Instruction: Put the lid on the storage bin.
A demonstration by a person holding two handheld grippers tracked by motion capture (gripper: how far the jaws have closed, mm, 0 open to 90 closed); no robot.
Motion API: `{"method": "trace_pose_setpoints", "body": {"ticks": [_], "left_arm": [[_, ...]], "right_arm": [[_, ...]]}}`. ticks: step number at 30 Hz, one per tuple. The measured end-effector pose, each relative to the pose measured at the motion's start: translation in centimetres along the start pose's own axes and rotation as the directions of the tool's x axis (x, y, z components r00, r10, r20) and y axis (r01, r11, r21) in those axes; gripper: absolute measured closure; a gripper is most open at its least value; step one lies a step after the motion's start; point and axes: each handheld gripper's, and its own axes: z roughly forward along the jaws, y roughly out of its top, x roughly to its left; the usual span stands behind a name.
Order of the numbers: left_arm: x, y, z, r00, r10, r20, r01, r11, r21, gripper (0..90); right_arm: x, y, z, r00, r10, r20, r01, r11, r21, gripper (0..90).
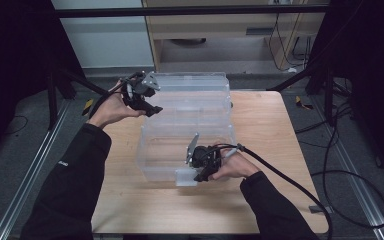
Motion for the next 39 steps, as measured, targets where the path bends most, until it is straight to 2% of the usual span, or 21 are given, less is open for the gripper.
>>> {"method": "trace_pose_setpoints", "body": {"ticks": [13, 18, 23, 28, 35, 38, 39], "left_arm": [[0.4, 1.8, 1.8, 0.9970, 0.076, 0.017, -0.076, 0.9960, 0.046, 38.5], [0.3, 2.3, 2.5, 0.9929, 0.118, 0.017, -0.118, 0.9908, 0.066, 39.7], [0.4, 2.5, 3.3, 0.9910, 0.133, 0.017, -0.133, 0.9879, 0.079, 39.8], [0.4, 2.4, 4.1, 0.9861, 0.166, 0.014, -0.166, 0.9793, 0.115, 41.0], [0.1, 2.9, 4.8, 0.9759, 0.218, 0.012, -0.217, 0.9658, 0.142, 43.3], [0.0, 3.1, 5.0, 0.9741, 0.226, 0.015, -0.225, 0.9635, 0.145, 45.0], [0.0, 3.2, 5.1, 0.9714, 0.237, 0.011, -0.236, 0.9599, 0.151, 45.4]], "right_arm": [[0.0, 0.0, 0.0, 1.0000, -0.003, 0.001, 0.003, 1.000, -0.002, 62.4], [0.0, 0.0, 0.0, 1.0000, -0.002, -0.001, 0.002, 1.000, -0.003, 62.4], [0.0, 0.0, 0.0, 1.0000, -0.001, 0.001, 0.001, 1.000, -0.003, 62.4], [0.1, 0.0, 0.0, 1.0000, 0.001, 0.002, -0.001, 1.000, 0.000, 62.5], [0.1, 0.0, 0.0, 1.0000, 0.002, 0.003, -0.002, 1.000, -0.001, 62.5], [0.1, 0.0, 0.0, 1.0000, 0.007, 0.005, -0.007, 1.000, 0.002, 62.5], [0.1, 0.0, 0.0, 1.0000, 0.006, 0.007, -0.006, 1.000, 0.000, 62.5]]}}
